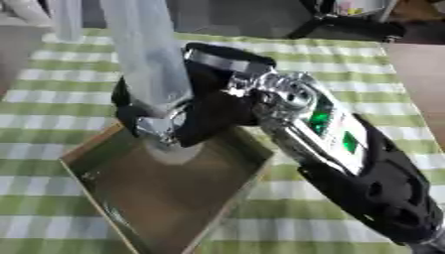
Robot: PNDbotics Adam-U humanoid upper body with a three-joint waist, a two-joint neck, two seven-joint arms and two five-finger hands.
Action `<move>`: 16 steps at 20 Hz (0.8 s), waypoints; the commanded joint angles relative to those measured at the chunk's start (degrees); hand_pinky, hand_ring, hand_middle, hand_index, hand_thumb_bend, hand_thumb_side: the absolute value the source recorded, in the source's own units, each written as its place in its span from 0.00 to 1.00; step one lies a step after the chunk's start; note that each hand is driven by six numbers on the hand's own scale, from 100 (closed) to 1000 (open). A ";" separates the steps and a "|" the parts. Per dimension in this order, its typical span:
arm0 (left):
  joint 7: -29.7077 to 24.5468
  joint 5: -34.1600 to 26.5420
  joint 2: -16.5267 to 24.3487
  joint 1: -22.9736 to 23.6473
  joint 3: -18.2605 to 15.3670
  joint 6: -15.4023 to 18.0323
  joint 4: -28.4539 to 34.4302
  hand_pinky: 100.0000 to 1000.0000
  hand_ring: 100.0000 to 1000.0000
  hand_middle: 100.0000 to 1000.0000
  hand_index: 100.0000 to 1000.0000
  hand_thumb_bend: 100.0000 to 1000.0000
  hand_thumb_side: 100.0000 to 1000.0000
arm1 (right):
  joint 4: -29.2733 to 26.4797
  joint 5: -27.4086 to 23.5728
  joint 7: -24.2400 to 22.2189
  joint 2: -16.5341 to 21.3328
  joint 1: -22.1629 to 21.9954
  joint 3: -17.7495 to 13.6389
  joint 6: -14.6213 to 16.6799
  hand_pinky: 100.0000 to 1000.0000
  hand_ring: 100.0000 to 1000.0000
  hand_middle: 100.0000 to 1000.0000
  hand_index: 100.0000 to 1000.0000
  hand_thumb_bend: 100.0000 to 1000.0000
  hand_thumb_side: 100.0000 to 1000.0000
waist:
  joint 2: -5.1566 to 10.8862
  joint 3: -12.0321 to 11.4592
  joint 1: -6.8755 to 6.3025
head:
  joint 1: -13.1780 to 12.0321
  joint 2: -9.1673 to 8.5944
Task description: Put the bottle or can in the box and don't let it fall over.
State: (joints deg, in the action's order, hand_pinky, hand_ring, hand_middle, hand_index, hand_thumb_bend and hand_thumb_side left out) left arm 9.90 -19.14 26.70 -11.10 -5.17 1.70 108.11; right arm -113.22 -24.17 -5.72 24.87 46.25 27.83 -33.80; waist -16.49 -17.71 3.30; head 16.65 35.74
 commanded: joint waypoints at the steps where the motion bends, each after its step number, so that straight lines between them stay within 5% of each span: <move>1: 0.08 -0.01 1.47 -0.53 -0.60 -0.05 1.15 0.91 0.84 0.95 0.83 0.06 0.85 | 0.01 0.27 1.07 0.01 0.38 0.55 0.80 0.92 1.00 0.69 0.20 0.00 0.02 | 0.65 -0.15 -0.36 | 0.18 -0.22; 8: -0.20 0.09 1.38 -0.72 -0.44 -0.12 1.14 0.91 0.84 0.95 0.83 0.06 0.85 | 3.18 0.83 1.22 -0.49 -0.14 2.07 3.81 0.91 1.00 0.79 0.30 0.00 0.00 | 0.23 -0.25 -0.33 | 0.17 -0.43; 12: -0.33 0.14 1.38 -0.79 -0.37 -0.12 1.15 0.91 0.84 0.95 0.83 0.06 0.85 | 3.51 1.83 -0.42 -0.23 -0.23 2.26 5.86 0.91 1.00 1.00 0.65 0.00 0.00 | 0.16 -0.15 -0.37 | 0.17 -0.47; 16: -0.39 0.17 1.35 -0.81 -0.35 -0.12 1.17 0.91 0.84 0.95 0.83 0.06 0.86 | 3.76 4.68 -3.14 0.31 -0.63 2.39 7.95 0.93 1.00 1.00 0.86 0.00 0.05 | 0.14 -0.02 -0.38 | 0.15 -0.60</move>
State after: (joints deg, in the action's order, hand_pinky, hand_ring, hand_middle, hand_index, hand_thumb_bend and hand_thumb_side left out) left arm 9.62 -19.10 26.70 -11.37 -5.16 1.49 108.11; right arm -109.18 -20.50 -8.05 24.45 44.87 30.46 -26.57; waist -17.03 -17.70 3.32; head 16.75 35.65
